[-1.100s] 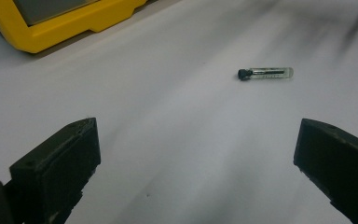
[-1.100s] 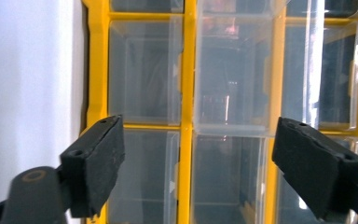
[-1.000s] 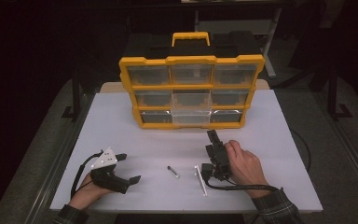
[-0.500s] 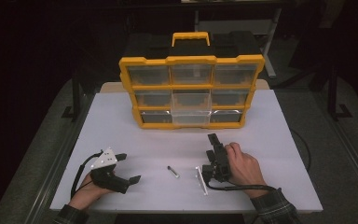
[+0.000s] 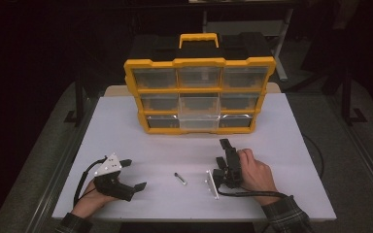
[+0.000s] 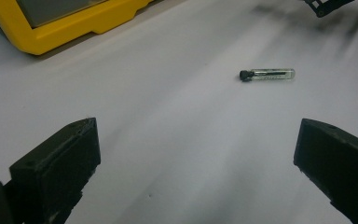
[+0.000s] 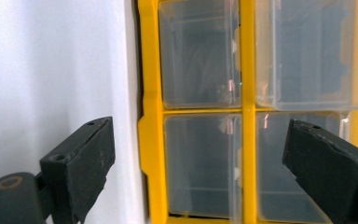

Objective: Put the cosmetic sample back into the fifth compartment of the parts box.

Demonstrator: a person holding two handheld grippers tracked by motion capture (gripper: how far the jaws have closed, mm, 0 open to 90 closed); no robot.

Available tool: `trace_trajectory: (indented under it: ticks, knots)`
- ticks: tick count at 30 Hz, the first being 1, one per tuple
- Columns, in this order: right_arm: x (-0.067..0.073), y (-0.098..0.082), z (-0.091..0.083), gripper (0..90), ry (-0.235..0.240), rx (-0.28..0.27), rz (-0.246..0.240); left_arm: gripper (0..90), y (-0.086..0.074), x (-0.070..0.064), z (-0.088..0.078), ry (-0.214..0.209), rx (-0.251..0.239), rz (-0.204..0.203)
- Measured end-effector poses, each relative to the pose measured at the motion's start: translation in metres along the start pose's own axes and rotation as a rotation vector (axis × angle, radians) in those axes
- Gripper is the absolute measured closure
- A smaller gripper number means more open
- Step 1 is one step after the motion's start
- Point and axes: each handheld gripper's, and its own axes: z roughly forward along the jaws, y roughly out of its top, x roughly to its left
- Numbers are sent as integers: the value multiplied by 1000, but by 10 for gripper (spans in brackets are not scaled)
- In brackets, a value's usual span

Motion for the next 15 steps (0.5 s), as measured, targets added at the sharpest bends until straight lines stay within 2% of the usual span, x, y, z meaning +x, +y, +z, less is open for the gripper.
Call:
trace_trajectory:
  ticks: [15]
  knots:
    - [-6, -7, 3, 86, 40, 22, 149, 0, 1, 0, 0, 2, -9, -8]
